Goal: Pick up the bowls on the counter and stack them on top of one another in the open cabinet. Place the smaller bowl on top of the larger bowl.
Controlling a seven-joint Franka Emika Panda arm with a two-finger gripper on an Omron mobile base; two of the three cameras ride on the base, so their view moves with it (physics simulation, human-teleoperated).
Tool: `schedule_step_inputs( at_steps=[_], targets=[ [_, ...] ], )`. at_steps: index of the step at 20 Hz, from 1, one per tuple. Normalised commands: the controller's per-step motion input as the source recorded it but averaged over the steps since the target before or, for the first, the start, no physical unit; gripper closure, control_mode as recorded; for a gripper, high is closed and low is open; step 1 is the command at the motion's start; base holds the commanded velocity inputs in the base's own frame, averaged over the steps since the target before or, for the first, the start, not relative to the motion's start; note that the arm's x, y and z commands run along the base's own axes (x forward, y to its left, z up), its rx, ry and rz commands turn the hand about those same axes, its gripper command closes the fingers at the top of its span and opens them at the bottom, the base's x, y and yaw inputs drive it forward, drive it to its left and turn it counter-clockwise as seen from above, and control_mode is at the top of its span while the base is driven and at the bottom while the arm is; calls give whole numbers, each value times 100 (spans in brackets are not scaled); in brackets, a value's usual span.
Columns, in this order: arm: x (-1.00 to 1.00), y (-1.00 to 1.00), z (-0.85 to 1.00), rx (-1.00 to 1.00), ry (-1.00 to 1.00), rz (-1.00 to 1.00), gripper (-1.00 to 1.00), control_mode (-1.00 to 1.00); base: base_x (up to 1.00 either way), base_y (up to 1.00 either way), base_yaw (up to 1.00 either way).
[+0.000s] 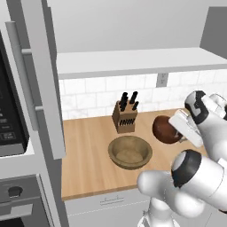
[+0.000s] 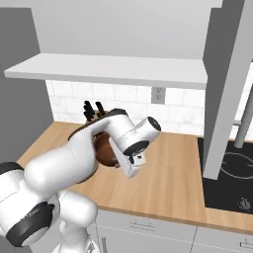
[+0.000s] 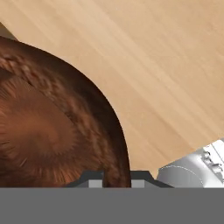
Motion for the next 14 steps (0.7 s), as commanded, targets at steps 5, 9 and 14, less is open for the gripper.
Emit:
schedule_step_inputs(
  at_steps=[5,9,14],
  targets=[
    [1,100,8,-3,10,4,100,-100,0,0,0],
    [0,96,0,-3,7,2,100,-100,0,0,0],
    [16,99,-1,-6,10,0,100,-100,0,0,0]
  ],
)
